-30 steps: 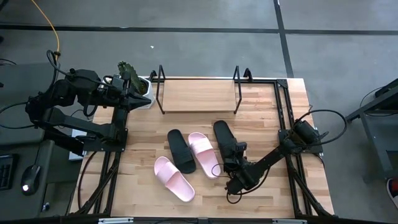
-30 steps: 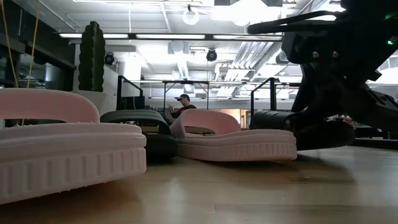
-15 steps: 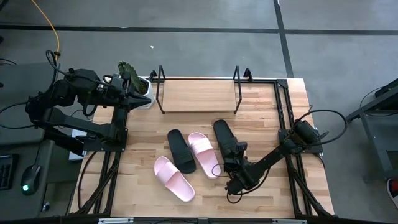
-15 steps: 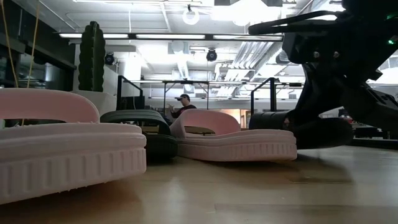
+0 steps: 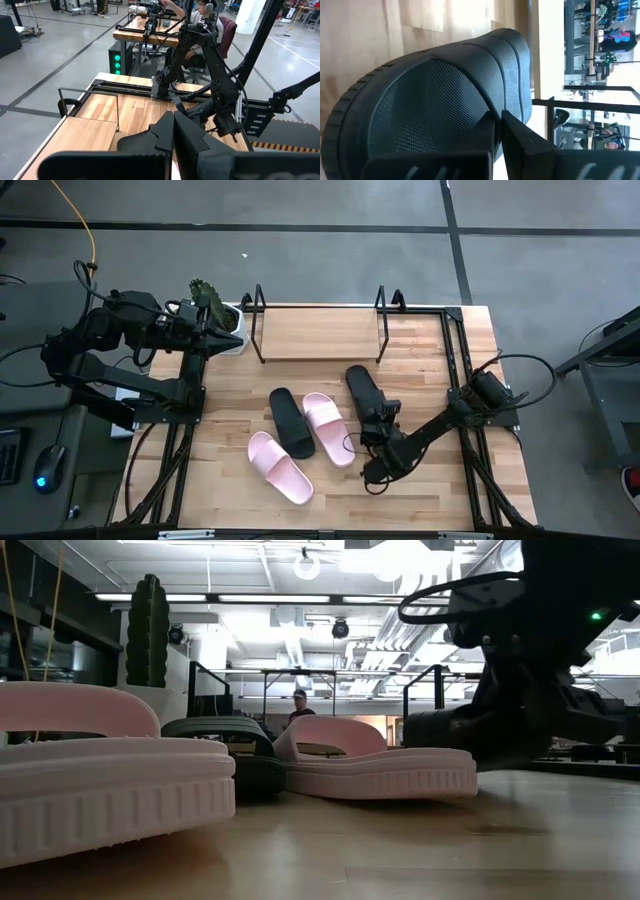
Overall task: Pick and place slides into the shelf
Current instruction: Put the right black slides on the shelf
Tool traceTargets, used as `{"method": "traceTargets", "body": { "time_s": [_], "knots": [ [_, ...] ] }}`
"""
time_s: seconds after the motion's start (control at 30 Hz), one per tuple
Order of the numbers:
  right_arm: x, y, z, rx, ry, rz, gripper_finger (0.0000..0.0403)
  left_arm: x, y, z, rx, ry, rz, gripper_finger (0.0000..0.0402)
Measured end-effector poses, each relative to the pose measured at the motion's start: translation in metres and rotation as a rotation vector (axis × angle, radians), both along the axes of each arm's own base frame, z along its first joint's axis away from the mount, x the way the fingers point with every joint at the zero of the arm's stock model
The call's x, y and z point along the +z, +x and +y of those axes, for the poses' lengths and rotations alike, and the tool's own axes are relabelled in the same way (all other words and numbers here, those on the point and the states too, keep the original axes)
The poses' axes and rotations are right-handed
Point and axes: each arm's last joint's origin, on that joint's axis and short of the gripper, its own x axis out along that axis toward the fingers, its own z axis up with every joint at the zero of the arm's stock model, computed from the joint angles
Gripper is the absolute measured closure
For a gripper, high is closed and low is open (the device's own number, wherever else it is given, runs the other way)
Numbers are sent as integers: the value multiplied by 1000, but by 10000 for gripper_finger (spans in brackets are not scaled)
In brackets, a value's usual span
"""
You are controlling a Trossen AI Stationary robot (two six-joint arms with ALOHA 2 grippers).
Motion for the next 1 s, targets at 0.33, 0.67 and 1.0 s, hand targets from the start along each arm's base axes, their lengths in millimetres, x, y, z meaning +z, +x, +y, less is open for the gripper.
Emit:
{"method": "traceTargets", "body": {
  "time_s": [0.33, 0.67, 1.0],
  "knots": [
    [15, 0, -6, 5, -23, -50, 402, 0, 0, 1, 19, 39, 7, 401],
    [58, -9, -12, 40, -4, -184, 402, 0, 0, 1, 19, 39, 7, 401],
    [71, -2, -37, 13, -52, -178, 402, 0, 0, 1, 23, 40, 8, 401]
  ]
}}
